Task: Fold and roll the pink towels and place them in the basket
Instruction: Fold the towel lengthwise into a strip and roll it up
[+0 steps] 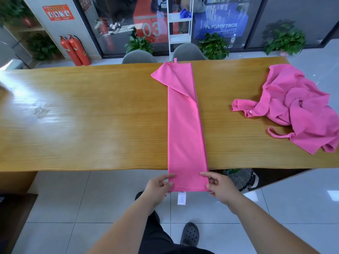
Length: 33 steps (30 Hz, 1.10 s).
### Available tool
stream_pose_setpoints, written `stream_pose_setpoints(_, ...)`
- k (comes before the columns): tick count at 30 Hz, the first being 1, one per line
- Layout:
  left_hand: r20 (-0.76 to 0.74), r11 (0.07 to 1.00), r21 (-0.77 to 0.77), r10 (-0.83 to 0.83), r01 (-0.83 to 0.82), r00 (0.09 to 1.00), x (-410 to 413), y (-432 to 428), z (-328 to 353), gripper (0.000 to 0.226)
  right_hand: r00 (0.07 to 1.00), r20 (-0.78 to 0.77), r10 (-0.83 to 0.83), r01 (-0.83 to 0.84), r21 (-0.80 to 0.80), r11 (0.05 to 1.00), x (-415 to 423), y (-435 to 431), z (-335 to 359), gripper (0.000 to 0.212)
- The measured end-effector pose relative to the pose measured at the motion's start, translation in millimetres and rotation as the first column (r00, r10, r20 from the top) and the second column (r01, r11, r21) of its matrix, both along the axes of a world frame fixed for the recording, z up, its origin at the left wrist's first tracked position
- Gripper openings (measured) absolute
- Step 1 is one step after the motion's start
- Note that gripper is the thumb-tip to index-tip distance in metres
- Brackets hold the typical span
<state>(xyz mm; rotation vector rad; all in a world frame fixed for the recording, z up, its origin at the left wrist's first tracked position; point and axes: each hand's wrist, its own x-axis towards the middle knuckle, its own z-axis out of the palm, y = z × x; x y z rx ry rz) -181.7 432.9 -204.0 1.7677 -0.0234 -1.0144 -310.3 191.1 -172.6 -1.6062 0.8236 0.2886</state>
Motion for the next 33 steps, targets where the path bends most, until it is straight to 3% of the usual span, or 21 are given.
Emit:
stream_pose_setpoints(3,0.042,0.999,0.030,-0.024,0.023,0.999,6,-3,1,0.030,0.999,-0.023,0.043,-0.045,-0.091,0.995,3,0,-3,0.052)
stream_pose_setpoints(6,0.067,0.999,-0.008,-0.051,0.052,0.996,22,-15,27,0.038,0.999,0.048,-0.021,0.025,-0.087,0.996,19,-4,13,0.045)
stream_pose_setpoints(8,-0.018,0.980,-0.199,0.015,-0.018,1.000,35,-22,52,0.042,0.969,0.169,-0.181,0.165,0.102,0.981,33,-10,33,0.040)
stream_pose_setpoints(10,-0.124,0.921,-0.376,0.054,-0.097,0.991,46,-23,69,0.045,0.893,0.239,-0.381,0.258,0.421,0.870,41,-20,50,0.042)
stream_pose_setpoints(11,-0.135,0.913,-0.395,0.046,-0.097,0.990,50,-21,69,0.046,0.869,0.250,-0.428,0.265,0.496,0.827,41,-24,53,0.044)
stream_pose_setpoints(12,-0.113,0.928,-0.367,0.026,-0.066,0.993,49,-17,66,0.046,0.882,0.253,-0.398,0.242,0.484,0.841,37,-25,53,0.045)
stream_pose_setpoints(14,0.009,0.974,-0.226,-0.024,0.025,1.000,35,-6,48,0.043,0.960,0.196,-0.200,0.142,0.278,0.950,21,-18,40,0.046)
stream_pose_setpoints(16,0.089,0.993,-0.107,-0.041,0.050,0.995,14,6,25,0.040,0.996,0.091,-0.024,0.017,0.085,0.996,1,-9,16,0.046)
stream_pose_setpoints(21,0.112,0.996,0.040,-0.080,0.076,0.990,-26,25,-15,0.041,0.999,0.015,0.045,-0.045,0.018,0.999,-35,3,-23,0.049)
stream_pose_setpoints(25,0.175,0.931,0.253,-0.312,0.264,0.934,-42,37,-30,0.046,0.985,-0.091,0.149,-0.154,-0.050,0.987,-49,9,-37,0.046)
stream_pose_setpoints(27,0.166,0.820,0.388,-0.512,0.421,0.843,-41,34,-24,0.043,0.937,-0.214,0.275,-0.305,-0.122,0.945,-47,8,-40,0.041)
stream_pose_setpoints(29,0.218,0.675,0.577,-0.670,0.460,0.710,-32,25,-9,0.036,0.853,-0.327,0.407,-0.496,-0.267,0.826,-38,5,-40,0.038)
stream_pose_setpoints(31,0.413,0.684,0.651,-0.682,0.328,0.603,-17,13,5,0.033,0.851,-0.347,0.394,-0.524,-0.504,0.686,-17,4,-31,0.033)
stream_pose_setpoints(33,0.626,0.779,0.593,-0.604,0.202,0.494,1,-5,19,0.036,0.911,-0.208,0.357,-0.390,-0.715,0.580,9,3,-16,0.031)
